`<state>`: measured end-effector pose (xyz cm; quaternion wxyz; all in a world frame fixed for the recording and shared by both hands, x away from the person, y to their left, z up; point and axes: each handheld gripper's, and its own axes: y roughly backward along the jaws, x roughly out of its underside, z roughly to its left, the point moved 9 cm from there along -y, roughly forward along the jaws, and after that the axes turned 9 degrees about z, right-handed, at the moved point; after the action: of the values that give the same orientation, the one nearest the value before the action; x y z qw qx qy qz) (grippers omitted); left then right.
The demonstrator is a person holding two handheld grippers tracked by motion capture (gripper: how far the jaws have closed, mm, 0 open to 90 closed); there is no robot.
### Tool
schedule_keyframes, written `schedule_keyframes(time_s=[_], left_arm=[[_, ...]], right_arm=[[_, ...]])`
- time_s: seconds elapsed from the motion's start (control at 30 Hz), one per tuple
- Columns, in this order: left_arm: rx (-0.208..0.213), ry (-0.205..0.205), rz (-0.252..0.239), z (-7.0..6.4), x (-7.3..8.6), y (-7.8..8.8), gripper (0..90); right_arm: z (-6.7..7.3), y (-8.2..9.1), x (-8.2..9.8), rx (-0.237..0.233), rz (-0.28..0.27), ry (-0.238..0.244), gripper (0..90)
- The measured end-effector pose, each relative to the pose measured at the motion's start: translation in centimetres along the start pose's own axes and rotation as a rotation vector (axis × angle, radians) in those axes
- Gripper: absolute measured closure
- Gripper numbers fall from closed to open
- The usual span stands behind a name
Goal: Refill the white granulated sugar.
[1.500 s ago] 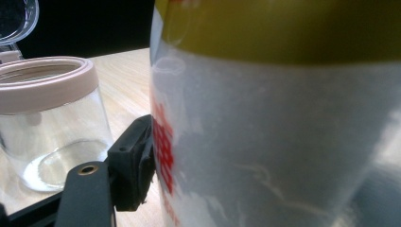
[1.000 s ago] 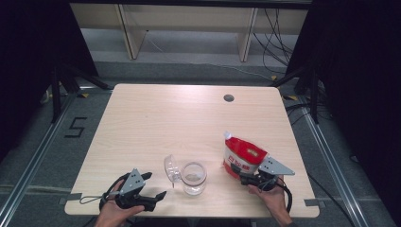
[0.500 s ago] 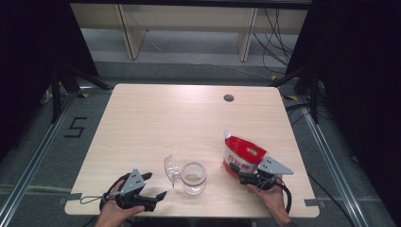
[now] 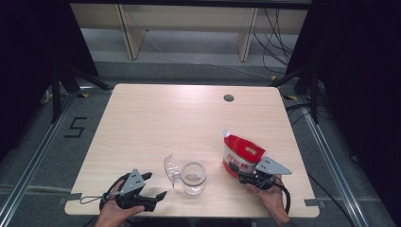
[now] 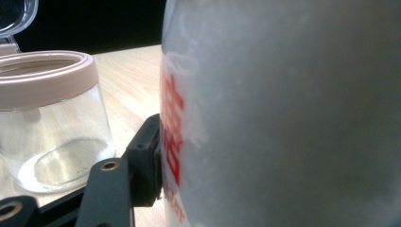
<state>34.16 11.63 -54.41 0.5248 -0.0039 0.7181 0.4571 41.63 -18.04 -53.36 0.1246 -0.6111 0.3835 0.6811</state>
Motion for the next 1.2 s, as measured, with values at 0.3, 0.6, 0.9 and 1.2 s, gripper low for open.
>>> schedule_keyframes(time_s=[0.3, 0.6, 0.9, 1.2], left_arm=[[-0.007, 0.019, 0.008, 0.0, 0.0, 0.1, 16.3], [-0.005, -0.009, 0.003, 0.1, -0.1, 0.2, 16.4], [-0.003, 0.01, 0.004, 0.1, 0.0, 0.2, 16.4], [-0.001, 0.019, -0.002, 0.0, 0.0, 0.2, 16.4]], right_arm=[[0.9, 0.4, -0.1, 0.031, 0.061, 0.005, 44.0], [1.2, 1.4, -0.6, 0.198, 0.164, 0.278, 45.2], [2.6, 3.4, -2.5, 0.294, 0.178, 0.452, 45.5], [3.7, 4.2, -3.2, 0.345, 0.238, 0.643, 45.7]])
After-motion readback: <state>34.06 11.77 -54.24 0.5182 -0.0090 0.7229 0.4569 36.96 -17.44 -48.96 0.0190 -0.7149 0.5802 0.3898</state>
